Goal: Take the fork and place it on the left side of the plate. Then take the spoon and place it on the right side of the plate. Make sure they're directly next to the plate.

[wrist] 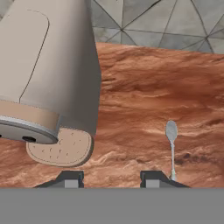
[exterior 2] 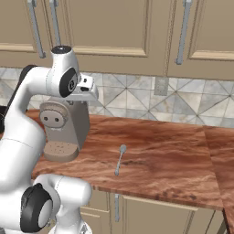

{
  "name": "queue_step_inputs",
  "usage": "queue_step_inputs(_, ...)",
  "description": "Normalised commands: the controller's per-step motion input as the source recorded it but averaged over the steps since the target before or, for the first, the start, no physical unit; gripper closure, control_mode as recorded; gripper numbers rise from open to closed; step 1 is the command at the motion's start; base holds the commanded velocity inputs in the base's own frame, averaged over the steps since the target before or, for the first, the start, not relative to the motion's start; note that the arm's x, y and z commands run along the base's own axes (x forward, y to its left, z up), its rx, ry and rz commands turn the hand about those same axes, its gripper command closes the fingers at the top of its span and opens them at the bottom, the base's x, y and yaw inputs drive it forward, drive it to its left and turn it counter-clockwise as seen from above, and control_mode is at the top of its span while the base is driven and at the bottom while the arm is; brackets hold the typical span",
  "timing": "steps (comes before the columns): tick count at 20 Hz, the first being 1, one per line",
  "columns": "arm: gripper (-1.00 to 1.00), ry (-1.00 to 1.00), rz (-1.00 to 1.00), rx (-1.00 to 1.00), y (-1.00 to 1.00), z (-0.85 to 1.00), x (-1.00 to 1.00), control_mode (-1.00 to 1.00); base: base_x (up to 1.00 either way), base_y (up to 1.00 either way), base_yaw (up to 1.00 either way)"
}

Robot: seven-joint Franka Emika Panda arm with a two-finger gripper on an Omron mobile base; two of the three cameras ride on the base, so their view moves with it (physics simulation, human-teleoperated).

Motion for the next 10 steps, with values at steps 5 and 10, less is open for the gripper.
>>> queue_step_inputs(5, -1.00, -0.02, 0.00, 0.00, 0.06, -0.04, 0.00, -1.00, 0.00, 0.00, 0.00)
queue_step_inputs(10, -1.00, 0.00, 0.00, 0.00, 0.42, -0.12, 0.00, -1.00, 0.00, 0.00, 0.00)
